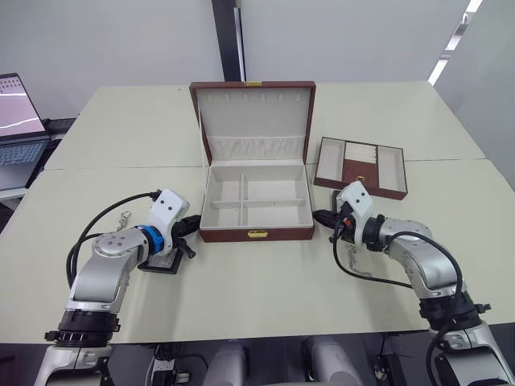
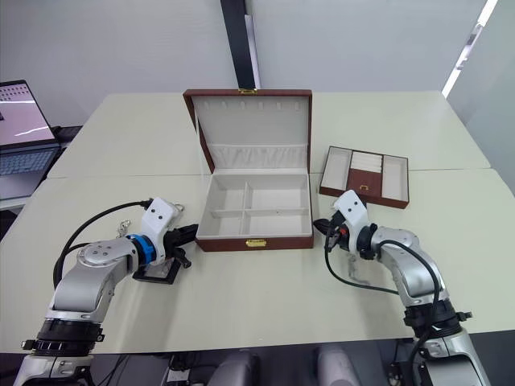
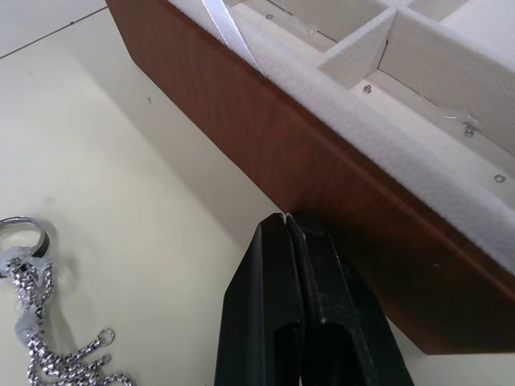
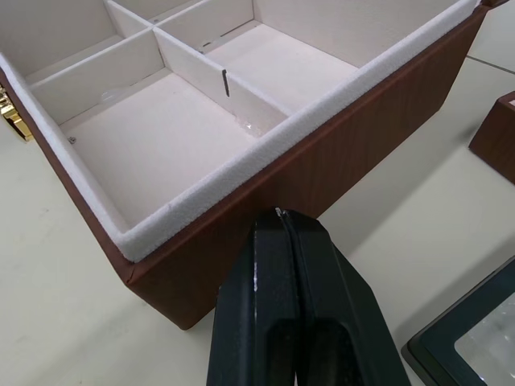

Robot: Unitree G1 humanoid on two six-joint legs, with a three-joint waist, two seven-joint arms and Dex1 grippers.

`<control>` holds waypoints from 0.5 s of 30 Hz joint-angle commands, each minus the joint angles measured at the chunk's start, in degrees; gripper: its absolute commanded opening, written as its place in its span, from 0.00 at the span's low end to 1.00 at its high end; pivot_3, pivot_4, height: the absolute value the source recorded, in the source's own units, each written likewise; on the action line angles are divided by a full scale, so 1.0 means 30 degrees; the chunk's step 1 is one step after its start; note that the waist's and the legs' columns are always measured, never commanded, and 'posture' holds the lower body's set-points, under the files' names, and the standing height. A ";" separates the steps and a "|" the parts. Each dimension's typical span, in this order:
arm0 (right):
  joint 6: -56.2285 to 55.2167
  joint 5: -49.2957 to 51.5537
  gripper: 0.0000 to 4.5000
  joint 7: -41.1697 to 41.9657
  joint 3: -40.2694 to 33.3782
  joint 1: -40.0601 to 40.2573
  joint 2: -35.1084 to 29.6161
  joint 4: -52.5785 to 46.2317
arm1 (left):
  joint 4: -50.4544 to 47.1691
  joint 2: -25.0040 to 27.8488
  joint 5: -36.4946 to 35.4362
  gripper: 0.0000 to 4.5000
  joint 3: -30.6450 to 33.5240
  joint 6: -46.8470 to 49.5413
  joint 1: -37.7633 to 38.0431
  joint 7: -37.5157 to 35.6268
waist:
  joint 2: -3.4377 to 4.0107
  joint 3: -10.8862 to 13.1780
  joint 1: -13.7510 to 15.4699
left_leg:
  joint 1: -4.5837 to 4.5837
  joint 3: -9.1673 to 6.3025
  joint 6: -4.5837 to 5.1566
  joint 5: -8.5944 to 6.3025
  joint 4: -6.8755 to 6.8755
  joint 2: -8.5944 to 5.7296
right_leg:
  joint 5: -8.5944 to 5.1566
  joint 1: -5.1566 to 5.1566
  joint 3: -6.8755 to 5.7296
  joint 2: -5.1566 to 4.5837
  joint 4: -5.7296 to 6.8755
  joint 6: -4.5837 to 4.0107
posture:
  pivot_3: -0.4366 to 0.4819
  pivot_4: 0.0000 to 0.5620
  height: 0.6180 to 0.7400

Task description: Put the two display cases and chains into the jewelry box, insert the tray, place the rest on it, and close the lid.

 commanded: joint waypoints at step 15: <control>-0.1335 0.0954 0.00 0.0400 -0.1512 0.0259 -0.0939 0.0008 | 0.0508 0.1007 -0.0551 0.00 0.1064 -0.0866 0.0110 -0.0954 | -0.0001 0.0001 0.0013 | -0.0004 -0.0001 0.0000 0.0000 0.0000 0.0002 | 0.0000 -0.0003 -0.0003 0.0002 0.0000 0.0000 | 0.48 0.27 1.00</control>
